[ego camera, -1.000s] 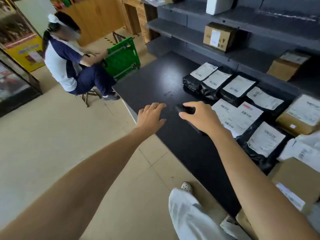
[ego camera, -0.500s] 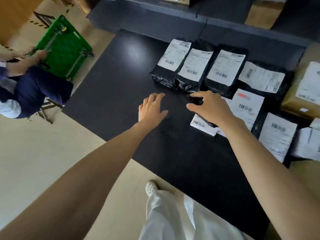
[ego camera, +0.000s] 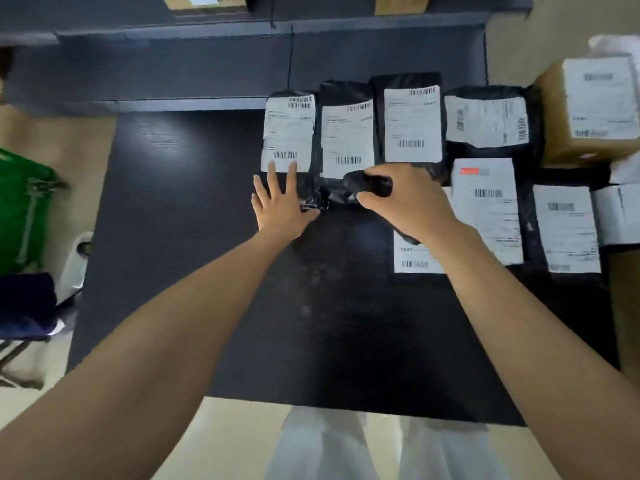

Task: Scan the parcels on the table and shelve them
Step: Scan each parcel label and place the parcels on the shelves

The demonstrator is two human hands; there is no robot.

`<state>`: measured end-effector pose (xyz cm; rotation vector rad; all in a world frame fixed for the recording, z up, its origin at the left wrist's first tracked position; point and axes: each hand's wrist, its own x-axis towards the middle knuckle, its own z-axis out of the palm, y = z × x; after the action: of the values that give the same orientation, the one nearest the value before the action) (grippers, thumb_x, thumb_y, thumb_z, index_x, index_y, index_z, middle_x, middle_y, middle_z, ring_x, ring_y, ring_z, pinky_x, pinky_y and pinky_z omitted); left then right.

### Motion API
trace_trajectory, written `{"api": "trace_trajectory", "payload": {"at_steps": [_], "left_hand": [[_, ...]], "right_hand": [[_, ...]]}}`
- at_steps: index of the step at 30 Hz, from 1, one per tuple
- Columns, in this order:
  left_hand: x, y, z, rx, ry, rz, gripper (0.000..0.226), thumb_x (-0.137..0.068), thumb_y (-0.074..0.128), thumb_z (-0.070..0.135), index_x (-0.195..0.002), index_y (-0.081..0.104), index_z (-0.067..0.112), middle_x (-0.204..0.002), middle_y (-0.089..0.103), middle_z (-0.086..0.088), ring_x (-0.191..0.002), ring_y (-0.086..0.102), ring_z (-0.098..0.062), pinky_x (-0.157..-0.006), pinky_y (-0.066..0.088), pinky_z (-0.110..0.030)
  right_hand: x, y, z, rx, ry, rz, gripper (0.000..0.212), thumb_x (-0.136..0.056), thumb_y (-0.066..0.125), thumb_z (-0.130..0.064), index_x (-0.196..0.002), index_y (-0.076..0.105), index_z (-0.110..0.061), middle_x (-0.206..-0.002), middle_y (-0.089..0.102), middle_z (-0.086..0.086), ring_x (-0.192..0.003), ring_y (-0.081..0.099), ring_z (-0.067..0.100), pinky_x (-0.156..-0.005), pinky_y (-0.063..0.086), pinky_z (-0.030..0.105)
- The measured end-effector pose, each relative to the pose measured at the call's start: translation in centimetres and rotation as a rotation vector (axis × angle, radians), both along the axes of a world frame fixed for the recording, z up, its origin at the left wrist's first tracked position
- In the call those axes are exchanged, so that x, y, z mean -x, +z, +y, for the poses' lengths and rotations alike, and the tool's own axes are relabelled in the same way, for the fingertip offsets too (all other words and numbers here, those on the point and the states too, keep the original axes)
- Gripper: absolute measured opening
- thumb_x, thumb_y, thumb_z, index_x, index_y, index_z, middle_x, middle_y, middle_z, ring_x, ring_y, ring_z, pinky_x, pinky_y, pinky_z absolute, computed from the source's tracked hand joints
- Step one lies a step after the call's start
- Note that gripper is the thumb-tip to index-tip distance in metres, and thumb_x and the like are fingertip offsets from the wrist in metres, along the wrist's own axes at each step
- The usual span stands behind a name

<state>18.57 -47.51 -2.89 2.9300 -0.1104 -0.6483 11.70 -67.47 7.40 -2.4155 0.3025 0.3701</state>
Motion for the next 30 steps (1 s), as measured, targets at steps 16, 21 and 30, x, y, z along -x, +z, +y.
{"api": "trace_trajectory", "payload": {"at_steps": [16, 21, 30], "left_hand": [[-4.9, -1.4, 6.5, 0.127, -0.055, 0.039, 0.108, -0.075, 0.077, 0.046, -0.152, 0.002, 0.041, -0.161, -0.018, -0.008, -0.147, 0.004, -0.042, -0.120, 0.013, -0.054], [-4.3, -0.1, 9.2, 0.128, 0.160, 0.211, 0.138, -0.067, 0.087, 0.047, -0.150, -0.023, 0.044, -0.160, -0.002, -0.020, -0.147, 0.012, -0.041, -0.119, 0.017, -0.052], [0.1, 2.1, 11.7, 0.104, 0.258, 0.111, 0.127, -0.072, 0.082, 0.047, -0.152, -0.016, 0.042, -0.146, 0.028, -0.021, -0.129, 0.039, -0.042, -0.108, 0.034, -0.050]], "right_hand": [[0.0, -0.2, 8.3, 0.042, -0.188, 0.063, 0.053, -0.091, 0.065, -0.043, -0.141, 0.055, -0.030, -0.139, 0.058, -0.004, -0.127, 0.052, 0.023, -0.094, 0.044, 0.039], [0.0, 1.2, 10.3, 0.043, -0.147, 0.009, 0.050, -0.089, 0.066, -0.043, -0.137, 0.059, -0.031, -0.136, 0.061, -0.002, -0.126, 0.054, 0.026, -0.101, 0.046, 0.046], [3.1, 3.1, 10.8, 0.052, -0.081, -0.009, 0.050, -0.090, 0.065, -0.045, -0.138, 0.058, -0.033, -0.135, 0.061, -0.003, -0.122, 0.056, 0.025, -0.091, 0.048, 0.038]]}}
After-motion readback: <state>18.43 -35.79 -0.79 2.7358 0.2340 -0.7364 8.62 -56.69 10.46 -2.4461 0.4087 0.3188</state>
